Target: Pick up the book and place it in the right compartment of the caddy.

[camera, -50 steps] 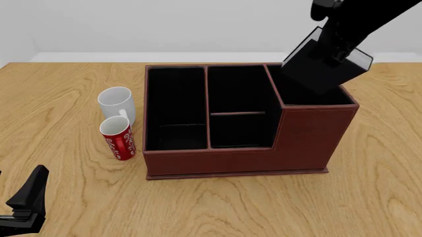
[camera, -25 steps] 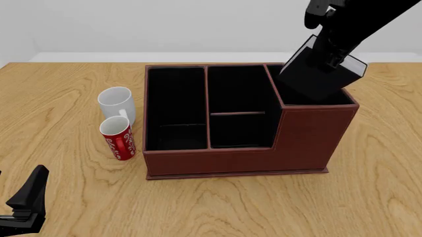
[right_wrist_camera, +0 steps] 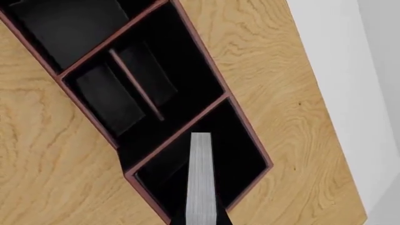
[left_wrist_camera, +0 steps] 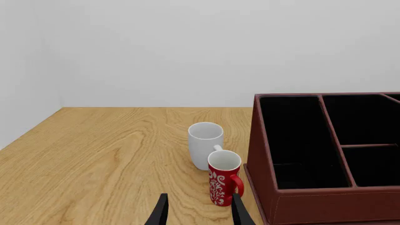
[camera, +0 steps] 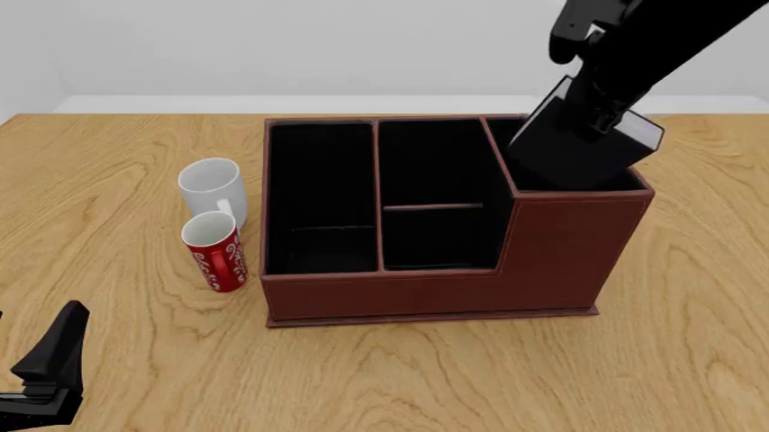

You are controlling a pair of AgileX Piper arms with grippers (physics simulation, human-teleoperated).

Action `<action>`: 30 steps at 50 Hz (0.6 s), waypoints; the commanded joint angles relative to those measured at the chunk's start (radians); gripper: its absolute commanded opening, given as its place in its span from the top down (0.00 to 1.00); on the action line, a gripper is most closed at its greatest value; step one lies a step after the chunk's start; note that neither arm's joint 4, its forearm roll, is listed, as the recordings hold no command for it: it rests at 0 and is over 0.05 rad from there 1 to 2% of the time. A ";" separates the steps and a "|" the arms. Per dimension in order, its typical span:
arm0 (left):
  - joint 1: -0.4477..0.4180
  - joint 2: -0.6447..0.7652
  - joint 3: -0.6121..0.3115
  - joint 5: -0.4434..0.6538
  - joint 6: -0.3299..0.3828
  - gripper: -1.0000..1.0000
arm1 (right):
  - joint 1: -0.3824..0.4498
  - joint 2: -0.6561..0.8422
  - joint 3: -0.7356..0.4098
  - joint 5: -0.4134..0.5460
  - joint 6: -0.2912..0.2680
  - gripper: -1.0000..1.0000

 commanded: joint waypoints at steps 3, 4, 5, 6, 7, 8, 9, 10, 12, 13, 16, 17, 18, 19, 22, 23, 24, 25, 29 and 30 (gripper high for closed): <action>0.000 0.000 0.000 0.000 0.000 0.00 | 0.006 0.008 -0.009 0.000 0.039 1.00; 0.000 0.000 0.000 0.000 0.000 0.00 | 0.007 0.009 -0.010 0.000 0.040 1.00; 0.000 0.000 0.000 0.000 0.000 0.00 | 0.006 0.011 -0.011 0.000 0.041 1.00; 0.000 0.000 0.000 0.000 0.000 0.00 | 0.007 0.011 -0.011 0.000 0.042 1.00; 0.000 0.000 0.000 0.000 0.000 0.00 | 0.010 0.011 -0.010 0.000 0.048 1.00; 0.000 0.000 0.000 0.000 0.000 0.00 | 0.008 0.013 -0.011 0.000 0.046 1.00; 0.000 0.000 0.000 0.000 0.000 0.00 | 0.006 0.015 -0.009 0.000 0.047 1.00; 0.000 0.000 0.000 0.000 0.000 0.00 | 0.007 0.015 -0.007 0.000 0.048 1.00; 0.000 0.000 0.000 0.000 0.000 0.00 | 0.006 0.019 -0.014 0.000 0.049 1.00; 0.000 0.000 0.000 0.000 0.000 0.00 | 0.009 0.018 -0.011 0.000 0.053 1.00; 0.000 0.000 0.000 0.000 0.000 0.00 | 0.011 0.023 -0.010 0.000 0.058 1.00; 0.000 0.000 0.000 0.000 0.000 0.00 | 0.008 0.027 -0.014 0.000 0.054 1.00; 0.000 0.000 0.000 0.000 0.000 0.00 | 0.011 0.029 -0.014 0.000 0.060 1.00; 0.000 0.000 0.000 0.000 0.000 0.00 | 0.010 0.031 -0.016 0.000 0.060 1.00; 0.000 0.000 0.000 0.000 0.000 0.00 | 0.018 0.038 -0.029 -0.001 0.074 1.00; 0.000 0.000 0.000 0.000 0.000 0.00 | 0.016 0.039 -0.029 -0.001 0.075 1.00; 0.000 0.000 0.000 0.000 0.000 0.00 | 0.014 0.041 -0.025 -0.001 0.075 1.00; 0.000 0.000 0.000 0.000 0.000 0.00 | 0.014 0.041 -0.021 -0.001 0.076 1.00; 0.000 0.000 0.000 0.000 0.000 0.00 | 0.014 0.047 -0.028 0.000 0.086 1.00; 0.000 0.000 0.000 0.000 0.000 0.00 | 0.017 0.047 -0.025 0.000 0.090 1.00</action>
